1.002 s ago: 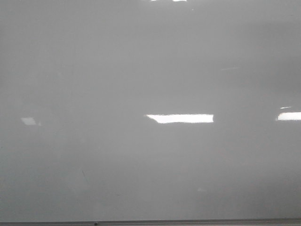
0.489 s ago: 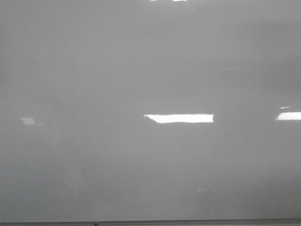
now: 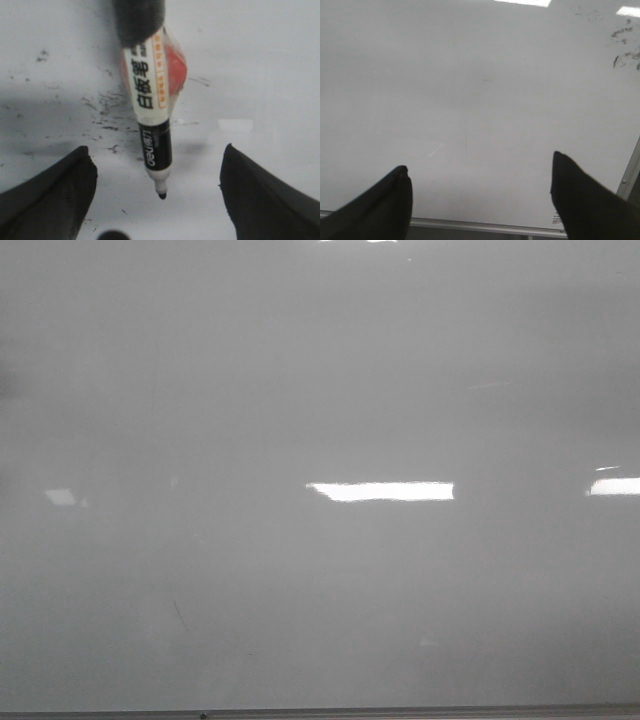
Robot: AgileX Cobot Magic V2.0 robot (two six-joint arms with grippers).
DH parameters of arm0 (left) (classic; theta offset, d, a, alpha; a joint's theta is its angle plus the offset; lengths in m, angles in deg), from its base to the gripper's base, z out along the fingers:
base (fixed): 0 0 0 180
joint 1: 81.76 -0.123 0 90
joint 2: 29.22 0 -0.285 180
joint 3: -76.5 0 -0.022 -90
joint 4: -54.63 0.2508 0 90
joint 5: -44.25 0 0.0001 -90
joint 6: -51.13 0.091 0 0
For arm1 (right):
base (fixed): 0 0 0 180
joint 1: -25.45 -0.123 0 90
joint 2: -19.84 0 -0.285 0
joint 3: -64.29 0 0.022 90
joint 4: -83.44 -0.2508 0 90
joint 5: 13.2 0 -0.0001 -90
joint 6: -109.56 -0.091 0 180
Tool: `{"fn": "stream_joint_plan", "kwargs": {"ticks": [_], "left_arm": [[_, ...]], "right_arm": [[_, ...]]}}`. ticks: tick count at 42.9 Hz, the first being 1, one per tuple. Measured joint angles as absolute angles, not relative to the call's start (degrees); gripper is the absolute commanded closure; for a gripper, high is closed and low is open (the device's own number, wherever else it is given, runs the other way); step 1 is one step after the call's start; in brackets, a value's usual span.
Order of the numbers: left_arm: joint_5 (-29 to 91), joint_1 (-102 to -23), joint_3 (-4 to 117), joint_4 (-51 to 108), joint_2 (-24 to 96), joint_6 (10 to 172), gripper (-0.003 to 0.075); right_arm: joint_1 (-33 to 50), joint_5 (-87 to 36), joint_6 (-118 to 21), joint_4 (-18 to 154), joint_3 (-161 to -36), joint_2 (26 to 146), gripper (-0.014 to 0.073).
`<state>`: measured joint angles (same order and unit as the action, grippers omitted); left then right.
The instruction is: Write number 8 on whiteboard
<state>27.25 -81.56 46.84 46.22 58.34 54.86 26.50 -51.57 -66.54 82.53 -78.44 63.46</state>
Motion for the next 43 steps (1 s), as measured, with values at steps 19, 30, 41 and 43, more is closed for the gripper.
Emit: {"fn": "stream_joint_plan", "kwargs": {"ticks": [19, 30, 41, 43], "left_arm": [[33.47, -81.56, 47.06, 46.01, 61.89, 54.86, 0.0489], [33.35, -81.56, 47.09, 46.01, 61.89, 54.86, 0.0705], [27.20, -81.56, 47.31, 46.36, 58.57, 54.86, 0.0741], [25.06, -81.56, 47.79, 46.46, 57.22, 54.86, 0.0741]], "right_arm": [[26.50, -51.57, -66.44, 82.41, -78.44, 63.46, 0.0002], [26.50, -51.57, -66.44, 82.41, -78.44, 63.46, 0.0002], [26.50, -51.59, -66.44, 82.20, -78.69, 63.46, 0.0002], [26.50, -52.34, -66.44, 82.10, -79.48, 63.46, 0.0002]]}}
